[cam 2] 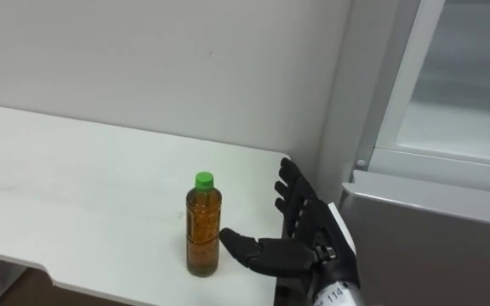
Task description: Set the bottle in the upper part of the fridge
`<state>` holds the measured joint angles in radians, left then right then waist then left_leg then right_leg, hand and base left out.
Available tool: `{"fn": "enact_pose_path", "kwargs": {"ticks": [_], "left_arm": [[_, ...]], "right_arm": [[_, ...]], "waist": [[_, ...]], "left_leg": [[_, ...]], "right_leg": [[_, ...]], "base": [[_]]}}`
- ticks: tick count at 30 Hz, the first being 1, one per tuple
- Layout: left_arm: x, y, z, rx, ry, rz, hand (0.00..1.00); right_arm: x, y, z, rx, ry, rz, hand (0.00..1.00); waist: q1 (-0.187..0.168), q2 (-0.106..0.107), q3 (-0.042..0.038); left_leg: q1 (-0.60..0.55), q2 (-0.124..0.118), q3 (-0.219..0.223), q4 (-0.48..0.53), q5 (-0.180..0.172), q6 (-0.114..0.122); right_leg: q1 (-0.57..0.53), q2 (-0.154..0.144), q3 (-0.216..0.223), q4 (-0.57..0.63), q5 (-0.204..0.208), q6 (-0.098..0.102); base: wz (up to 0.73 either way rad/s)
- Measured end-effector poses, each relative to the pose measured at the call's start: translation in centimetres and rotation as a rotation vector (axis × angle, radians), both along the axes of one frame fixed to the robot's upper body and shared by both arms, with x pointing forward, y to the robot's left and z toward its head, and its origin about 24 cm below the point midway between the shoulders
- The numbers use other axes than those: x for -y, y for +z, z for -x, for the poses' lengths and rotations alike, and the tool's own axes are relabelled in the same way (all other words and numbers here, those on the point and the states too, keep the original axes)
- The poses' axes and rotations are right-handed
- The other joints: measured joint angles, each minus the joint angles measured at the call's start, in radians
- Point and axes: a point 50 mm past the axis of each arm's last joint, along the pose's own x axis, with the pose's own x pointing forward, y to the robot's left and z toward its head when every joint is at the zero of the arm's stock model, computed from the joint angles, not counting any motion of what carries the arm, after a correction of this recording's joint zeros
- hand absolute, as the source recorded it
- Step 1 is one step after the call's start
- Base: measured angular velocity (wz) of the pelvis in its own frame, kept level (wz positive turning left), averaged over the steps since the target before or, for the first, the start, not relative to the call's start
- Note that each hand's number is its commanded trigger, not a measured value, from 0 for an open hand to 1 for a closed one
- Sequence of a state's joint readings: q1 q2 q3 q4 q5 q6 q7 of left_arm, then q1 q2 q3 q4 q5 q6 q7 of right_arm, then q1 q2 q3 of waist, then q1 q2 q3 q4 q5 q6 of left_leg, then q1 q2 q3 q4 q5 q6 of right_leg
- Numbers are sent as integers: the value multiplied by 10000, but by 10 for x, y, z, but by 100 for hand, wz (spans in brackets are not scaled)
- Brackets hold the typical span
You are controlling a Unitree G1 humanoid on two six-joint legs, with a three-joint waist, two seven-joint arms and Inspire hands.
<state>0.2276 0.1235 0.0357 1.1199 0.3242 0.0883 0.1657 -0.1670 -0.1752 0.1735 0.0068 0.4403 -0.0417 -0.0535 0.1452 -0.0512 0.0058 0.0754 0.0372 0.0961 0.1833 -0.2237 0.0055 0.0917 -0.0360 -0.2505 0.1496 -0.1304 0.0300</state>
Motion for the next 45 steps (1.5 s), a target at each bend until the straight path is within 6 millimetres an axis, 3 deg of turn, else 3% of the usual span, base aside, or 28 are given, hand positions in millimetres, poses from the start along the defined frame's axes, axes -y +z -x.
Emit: {"fn": "enact_pose_path", "kwargs": {"ticks": [9, 20, 32, 37, 45], "left_arm": [[2, 0, -4, -96, -555, -116, 0], [4, 1, -10, 108, -573, -150, 0], [3, 2, -9, -71, -505, -260, 0], [3, 2, -7, -117, -489, -260, 0], [4, 1, -8, -132, -488, -202, 0]], "right_arm": [[0, 12, -17, 257, 52, 18, 0], [2, 10, -18, 74, -338, 49, 0], [-2, 18, -25, 122, -352, 457, 0], [-4, 7, -26, -363, -281, 616, 0], [-7, -2, -26, -728, -144, 757, 0]], "waist": [[19, 3, 18], [95, -11, 12], [549, -123, 14], [562, -252, 99], [611, -220, 102]], "left_leg": [[-27, -8, -105, 41, -1, -3], [-41, -93, -326, 70, 12, 17], [-110, -156, -536, 81, 37, 55], [-93, -165, -597, 90, 37, 56], [-158, -188, -573, 126, 36, 54]], "right_leg": [[47, -3, -33, -2, 0, 0], [115, -86, -249, -4, -37, 56], [158, -129, -268, -6, -46, 71], [238, -130, -267, -27, -61, 95], [244, -130, -280, -135, -60, 94]], "base": [[3], [6], [5], [5], [0]]}}
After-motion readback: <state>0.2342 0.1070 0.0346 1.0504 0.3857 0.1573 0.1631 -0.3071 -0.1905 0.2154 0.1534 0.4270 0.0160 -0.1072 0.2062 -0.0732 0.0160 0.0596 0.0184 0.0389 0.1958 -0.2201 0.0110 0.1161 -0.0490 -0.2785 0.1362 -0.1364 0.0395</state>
